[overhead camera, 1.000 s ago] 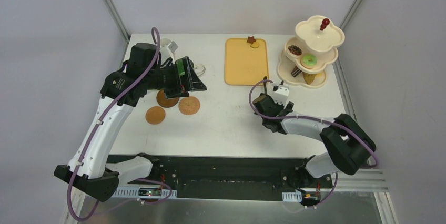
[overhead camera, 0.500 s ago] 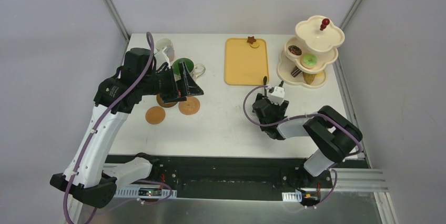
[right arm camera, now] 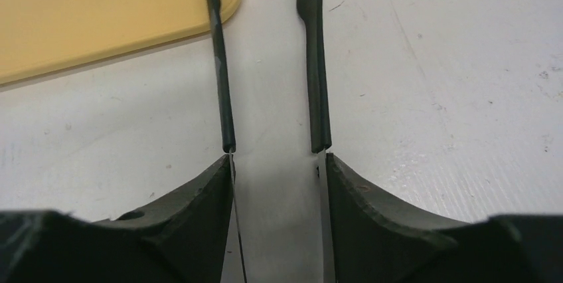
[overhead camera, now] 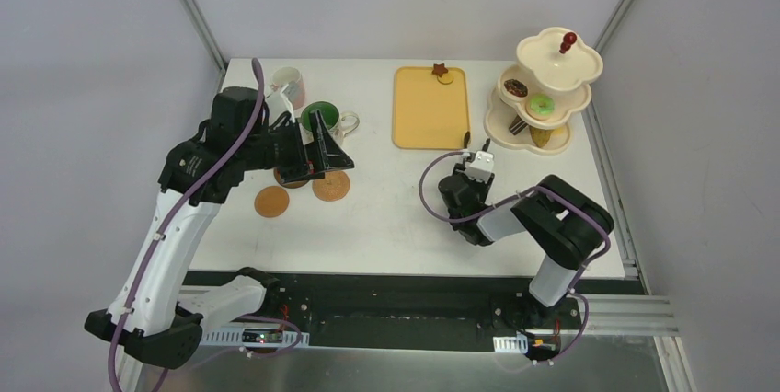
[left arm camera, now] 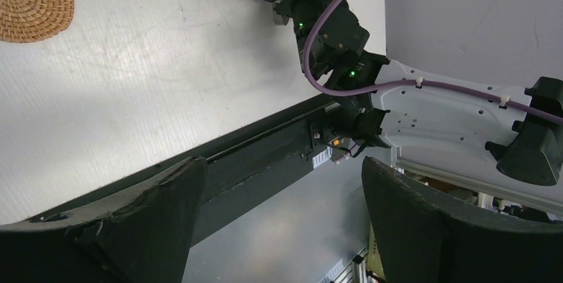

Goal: Serve the afternoon tea
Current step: Pick up the clamp from the center of the board, then adjust the desert at the desert table.

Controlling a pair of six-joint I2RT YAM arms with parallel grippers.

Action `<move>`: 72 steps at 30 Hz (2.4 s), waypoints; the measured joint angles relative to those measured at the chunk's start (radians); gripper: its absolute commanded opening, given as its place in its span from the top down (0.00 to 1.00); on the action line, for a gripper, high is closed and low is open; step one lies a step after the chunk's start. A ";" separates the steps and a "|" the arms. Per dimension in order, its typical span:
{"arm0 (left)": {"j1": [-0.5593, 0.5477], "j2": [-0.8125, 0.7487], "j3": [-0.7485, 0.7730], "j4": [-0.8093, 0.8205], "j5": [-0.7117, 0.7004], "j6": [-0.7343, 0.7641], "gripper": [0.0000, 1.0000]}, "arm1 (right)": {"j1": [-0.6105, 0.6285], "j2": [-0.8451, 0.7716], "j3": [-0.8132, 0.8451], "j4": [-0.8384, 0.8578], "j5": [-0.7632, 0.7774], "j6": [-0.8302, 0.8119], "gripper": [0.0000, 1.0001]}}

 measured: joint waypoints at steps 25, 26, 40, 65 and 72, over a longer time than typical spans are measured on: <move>0.000 -0.029 -0.043 0.169 -0.005 -0.106 0.11 | -0.056 -0.501 0.386 -1.094 -0.442 0.180 0.54; 0.000 -0.026 -0.040 0.169 -0.005 -0.106 0.11 | -0.072 -0.502 0.411 -1.120 -0.457 0.175 0.54; 0.000 0.037 0.063 0.166 -0.053 -0.029 0.10 | -0.422 -0.452 0.857 -1.301 -0.851 0.127 0.54; 0.000 0.138 0.156 0.185 -0.053 0.050 0.09 | -0.658 -0.275 0.957 -1.380 -1.034 -0.042 0.61; 0.000 0.148 0.157 0.185 -0.034 0.061 0.09 | -0.658 -0.275 0.957 -1.404 -0.981 -0.057 0.61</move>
